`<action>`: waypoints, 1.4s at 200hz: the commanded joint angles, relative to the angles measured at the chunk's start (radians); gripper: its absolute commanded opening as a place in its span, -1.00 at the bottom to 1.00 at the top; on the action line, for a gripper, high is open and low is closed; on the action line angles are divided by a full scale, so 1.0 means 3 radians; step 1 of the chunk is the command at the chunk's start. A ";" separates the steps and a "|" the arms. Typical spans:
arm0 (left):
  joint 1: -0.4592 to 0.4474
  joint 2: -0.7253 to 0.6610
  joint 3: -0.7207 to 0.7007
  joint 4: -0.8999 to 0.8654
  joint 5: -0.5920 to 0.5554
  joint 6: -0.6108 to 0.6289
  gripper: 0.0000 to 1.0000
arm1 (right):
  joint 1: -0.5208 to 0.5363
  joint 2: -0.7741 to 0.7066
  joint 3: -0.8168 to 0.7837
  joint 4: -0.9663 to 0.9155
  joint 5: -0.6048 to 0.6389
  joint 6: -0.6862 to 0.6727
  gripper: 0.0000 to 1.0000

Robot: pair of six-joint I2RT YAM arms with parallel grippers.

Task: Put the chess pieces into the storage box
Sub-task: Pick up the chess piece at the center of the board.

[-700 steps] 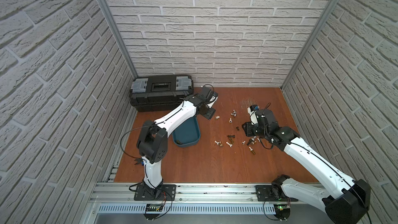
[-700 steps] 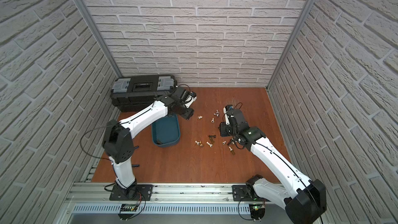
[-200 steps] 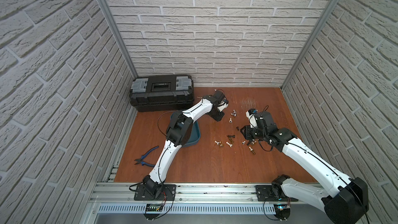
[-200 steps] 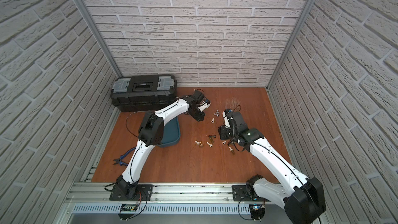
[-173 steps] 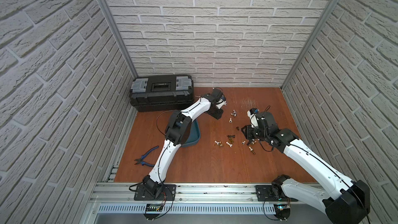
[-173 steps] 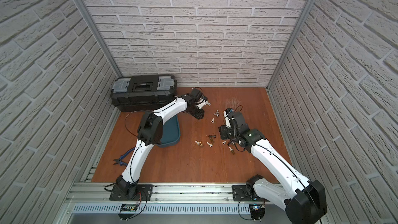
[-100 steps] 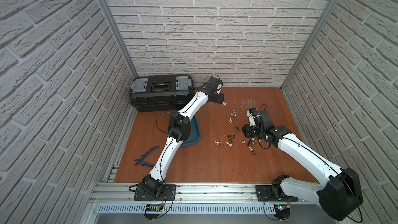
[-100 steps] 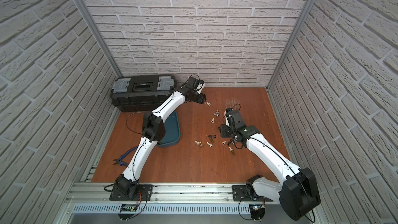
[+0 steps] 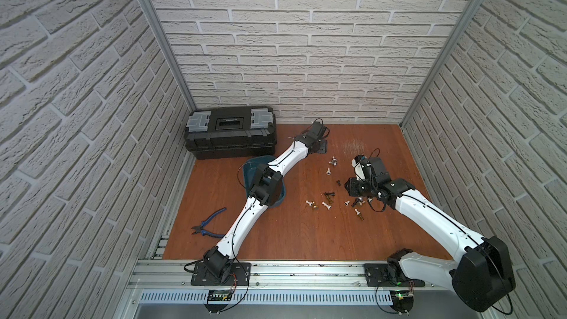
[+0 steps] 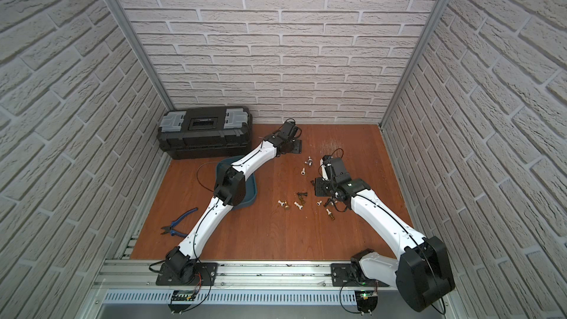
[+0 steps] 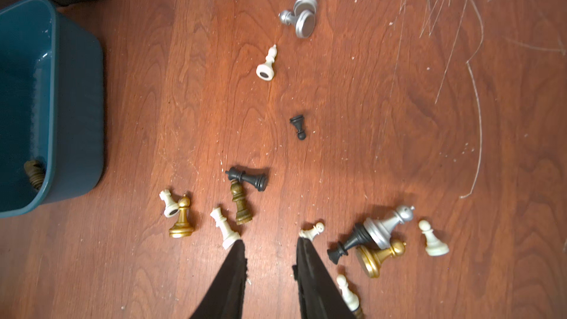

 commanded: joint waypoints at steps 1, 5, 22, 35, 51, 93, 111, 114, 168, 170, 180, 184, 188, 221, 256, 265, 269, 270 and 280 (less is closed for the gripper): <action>-0.0026 0.0100 0.0073 0.0332 -0.0300 -0.0181 0.32 | -0.0014 -0.0145 -0.0093 0.0043 -0.0112 0.0068 -0.35; -0.0031 0.0102 0.0075 0.0353 -0.0317 -0.0186 0.32 | -0.0015 -0.0161 -0.0103 0.0044 -0.0119 0.0069 -0.36; -0.0069 0.0122 0.0075 0.0365 -0.0485 -0.0182 0.32 | -0.0014 -0.0185 -0.0122 0.0038 -0.0142 0.0059 -0.35; -0.0104 0.0140 0.0076 0.0326 -0.0623 -0.0130 0.32 | -0.0014 -0.0188 -0.0133 0.0043 -0.0143 0.0047 -0.36; -0.0128 0.0169 0.0071 0.0184 -0.0744 -0.0114 0.32 | -0.0014 -0.0176 -0.0122 0.0038 -0.0170 0.0026 -0.36; -0.0113 0.0157 -0.0046 0.0177 -0.0694 -0.0130 0.30 | -0.0016 -0.0212 -0.0135 -0.0008 -0.0279 0.0018 -0.36; -0.0113 0.0198 0.0024 0.0141 -0.0654 -0.0189 0.30 | -0.0014 -0.0272 -0.0152 -0.0052 -0.0277 0.0009 -0.36; -0.0113 0.0203 0.0025 0.0146 -0.0633 -0.0205 0.30 | -0.0014 -0.0280 -0.0163 -0.0057 -0.0274 0.0008 -0.36; -0.0113 0.0304 0.0113 0.0064 -0.0445 -0.0447 0.28 | -0.0014 -0.0464 -0.0280 -0.0098 -0.0275 0.0023 -0.36; -0.0110 0.0307 0.0114 0.0055 -0.0443 -0.0456 0.28 | -0.0015 -0.0465 -0.0279 -0.0097 -0.0276 0.0023 -0.36; -0.0108 0.0310 0.0117 0.0019 -0.0423 -0.0467 0.24 | -0.0014 -0.0479 -0.0288 -0.0106 -0.0280 0.0017 -0.36; -0.0108 0.0316 0.0114 -0.0001 -0.0418 -0.0460 0.23 | -0.0015 -0.0483 -0.0292 -0.0110 -0.0279 0.0018 -0.36; -0.0110 0.0320 0.0115 -0.0028 -0.0417 -0.0460 0.21 | -0.0014 -0.0486 -0.0294 -0.0111 -0.0281 0.0014 -0.36; -0.0103 0.0296 0.0109 -0.0299 -0.0413 -0.0369 0.03 | -0.0015 -0.0496 -0.0293 -0.0106 -0.0301 0.0009 -0.36; -0.0107 0.0261 0.0069 -0.0611 -0.0412 -0.0240 -0.06 | -0.0017 -0.0491 -0.0314 -0.0092 -0.0337 0.0038 -0.36; -0.0108 0.0249 0.0042 -0.0693 -0.0412 -0.0208 -0.10 | -0.0014 -0.0496 -0.0324 -0.0090 -0.0342 0.0043 -0.36; -0.0108 0.0241 0.0021 -0.0720 -0.0412 -0.0192 -0.12 | -0.0017 -0.0496 -0.0324 -0.0090 -0.0344 0.0051 -0.36; -0.0106 0.0237 0.0015 -0.0728 -0.0412 -0.0192 -0.12 | -0.0015 -0.0499 -0.0324 -0.0090 -0.0343 0.0050 -0.36; -0.0108 0.0205 -0.0059 -0.0758 -0.0409 -0.0176 -0.18 | -0.0015 -0.0510 -0.0332 -0.0096 -0.0348 0.0055 -0.36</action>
